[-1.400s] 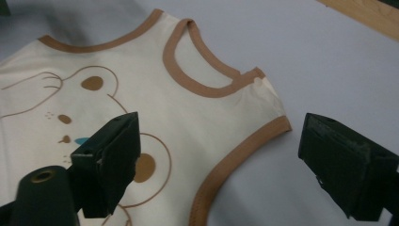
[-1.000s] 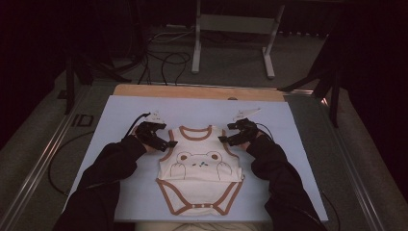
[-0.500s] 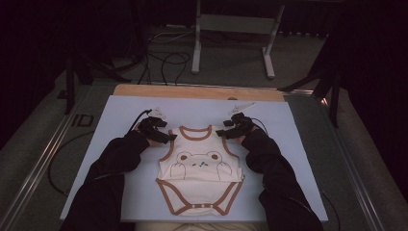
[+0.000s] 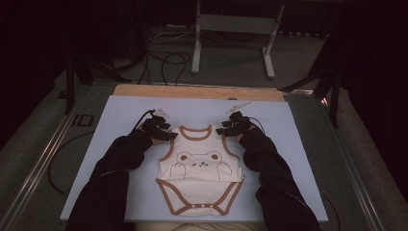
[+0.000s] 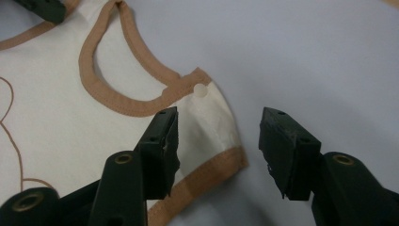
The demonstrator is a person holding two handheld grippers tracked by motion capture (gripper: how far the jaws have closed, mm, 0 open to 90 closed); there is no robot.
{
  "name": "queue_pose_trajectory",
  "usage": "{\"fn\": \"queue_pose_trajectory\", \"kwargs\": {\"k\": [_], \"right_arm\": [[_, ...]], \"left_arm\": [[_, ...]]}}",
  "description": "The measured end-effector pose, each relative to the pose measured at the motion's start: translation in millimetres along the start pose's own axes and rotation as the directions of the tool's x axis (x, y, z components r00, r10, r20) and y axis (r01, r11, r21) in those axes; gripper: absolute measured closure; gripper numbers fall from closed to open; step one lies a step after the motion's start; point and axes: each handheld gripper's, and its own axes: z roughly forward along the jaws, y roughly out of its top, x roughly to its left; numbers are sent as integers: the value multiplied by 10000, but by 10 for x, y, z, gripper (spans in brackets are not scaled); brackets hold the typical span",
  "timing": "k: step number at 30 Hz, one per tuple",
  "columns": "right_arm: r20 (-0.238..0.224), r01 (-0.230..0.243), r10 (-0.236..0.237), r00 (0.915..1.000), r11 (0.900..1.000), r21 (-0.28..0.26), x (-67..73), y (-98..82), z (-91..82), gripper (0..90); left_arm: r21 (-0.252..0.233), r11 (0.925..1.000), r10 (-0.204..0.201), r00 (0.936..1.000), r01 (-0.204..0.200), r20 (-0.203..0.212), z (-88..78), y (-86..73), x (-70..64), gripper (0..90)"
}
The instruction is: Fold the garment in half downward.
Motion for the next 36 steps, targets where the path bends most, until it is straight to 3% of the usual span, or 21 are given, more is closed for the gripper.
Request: {"fn": "queue_pose_trajectory", "kwargs": {"k": [4, 8, 14, 16, 28, 36], "right_arm": [[53, -5, 4, 10000, 9998, 208, -1, -15, 46, 510], [-17, 39, -39, 10000, 9996, 275, -5, -33, 64, 537], [138, 153, -158, 9998, 9992, 363, 27, -32, 64, 585], [277, 410, -425, 9987, 9977, 544, 43, -24, 56, 659], [253, 367, -389, 9989, 9961, 807, 105, -1, 51, 799], [175, 495, -510, 9985, 9956, 792, 152, 14, 53, 828]], "left_arm": [[-102, 9999, -44, 10000, 44, 25, 30, 12, -6, 483], [145, 9999, 75, 9997, -72, -246, 52, 61, -29, 529], [244, 9996, 127, 9998, -124, -127, 63, 83, -65, 601], [337, 9994, 102, 9999, -99, -70, 64, 96, -77, 668], [551, 9985, -33, 9998, 22, 207, 73, 127, -122, 865], [591, 9982, 50, 9999, -57, 120, 72, 139, -140, 883]]}}
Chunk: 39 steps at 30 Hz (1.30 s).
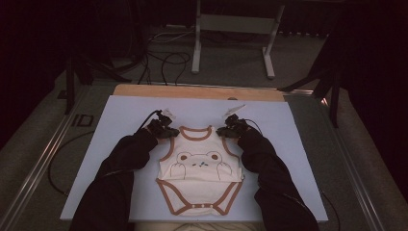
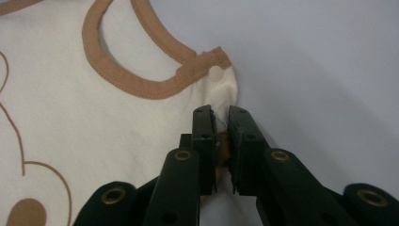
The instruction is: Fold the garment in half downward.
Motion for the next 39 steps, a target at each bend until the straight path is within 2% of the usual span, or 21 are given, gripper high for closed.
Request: {"fn": "queue_pose_trajectory", "kwargs": {"k": [8, 20, 28, 36, 39], "right_arm": [[62, 133, -132, 9999, 9996, -252, 5, 48, -97, 829], [286, 284, -263, 9992, 9966, -770, 9, 146, -287, 828], [469, 388, -330, 9984, 9911, -1272, -7, 288, -452, 828], [692, 473, -358, 9970, 9838, -1730, -17, 430, -624, 828], [781, 544, -387, 9962, 9762, -2101, -34, 512, -738, 828]], "left_arm": [[-32, 9999, 116, 9999, -116, -73, -58, -1, 0, 886], [-919, 9954, 250, 9996, -263, -147, -333, 105, 8, 886], [-1570, 9867, 369, 9986, -423, -377, -555, 273, -15, 885], [-1968, 9788, 443, 9967, -570, -682, -743, 433, -14, 885], [-2196, 9738, 425, 9958, -593, -806, -843, 492, -8, 886]]}}
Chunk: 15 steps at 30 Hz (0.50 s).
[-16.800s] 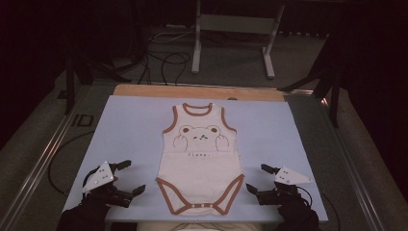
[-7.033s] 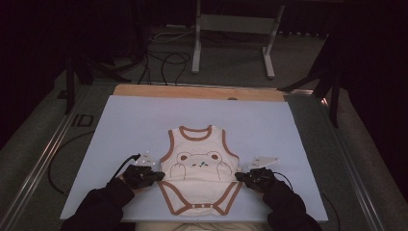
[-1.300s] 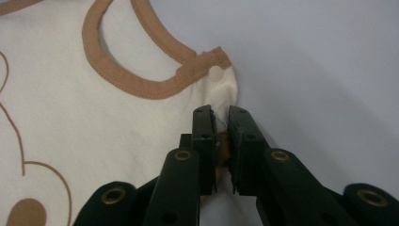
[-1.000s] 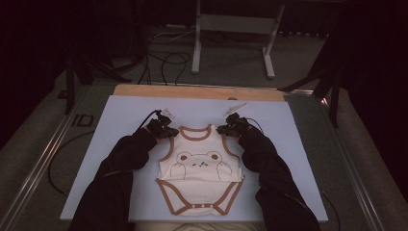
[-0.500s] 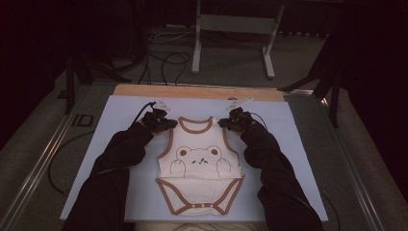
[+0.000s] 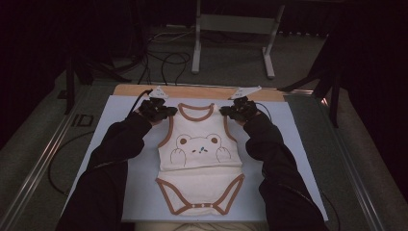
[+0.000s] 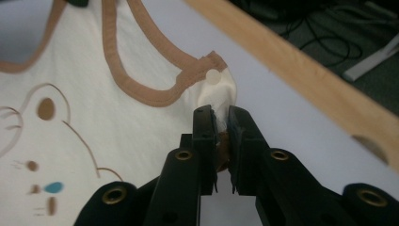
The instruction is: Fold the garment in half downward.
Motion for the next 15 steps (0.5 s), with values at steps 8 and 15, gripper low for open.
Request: {"fn": "queue_pose_trajectory", "kwargs": {"k": [8, 15], "right_arm": [[183, 130, -119, 9998, 9981, -602, -12, 201, -213, 828], [173, 277, -265, 9995, 9965, -788, 62, 235, -304, 827]], "left_arm": [[-671, 9977, 120, 9998, -130, -151, -199, 141, -8, 885], [-754, 9967, 283, 9996, -283, -13, -256, 140, -68, 884]]}}
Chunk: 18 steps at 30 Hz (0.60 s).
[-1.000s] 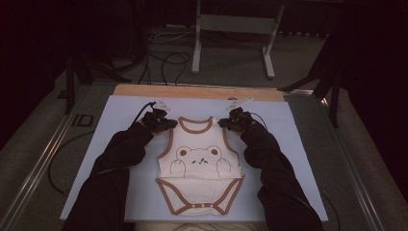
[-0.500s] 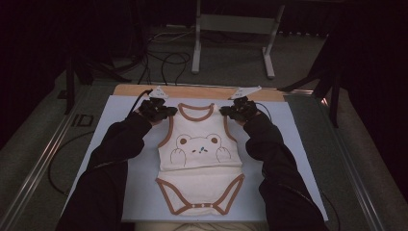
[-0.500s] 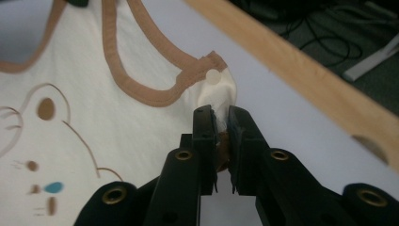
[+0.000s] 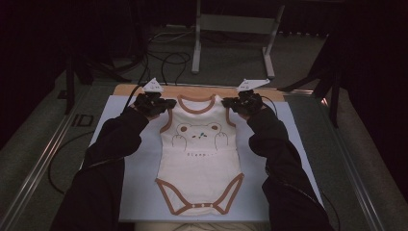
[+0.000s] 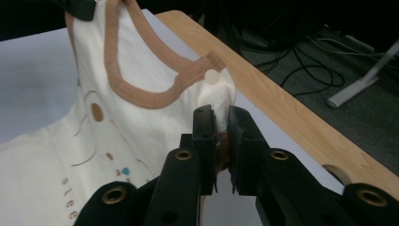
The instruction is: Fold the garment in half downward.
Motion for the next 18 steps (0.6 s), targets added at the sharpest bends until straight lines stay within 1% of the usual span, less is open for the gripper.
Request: {"fn": "queue_pose_trajectory", "kwargs": {"k": [8, 12, 14, 18], "right_arm": [[-94, 109, -109, 9999, 9999, -20, 99, -94, -56, 828], [-177, 205, -205, 9996, 9998, -31, 166, -140, -103, 827], [-199, 172, -174, 9997, 9998, -87, 197, -157, -125, 827], [-266, 253, -257, 9993, 9996, -132, 263, -183, -162, 827]], "left_arm": [[-86, 10000, 39, 9994, -36, 337, -60, -88, -97, 885], [-118, 9998, 159, 9987, -154, 476, -94, -121, -161, 884], [-155, 9998, 164, 9985, -156, 526, -111, -130, -188, 884], [-206, 9995, 239, 9979, -227, 599, -145, -142, -237, 884]]}}
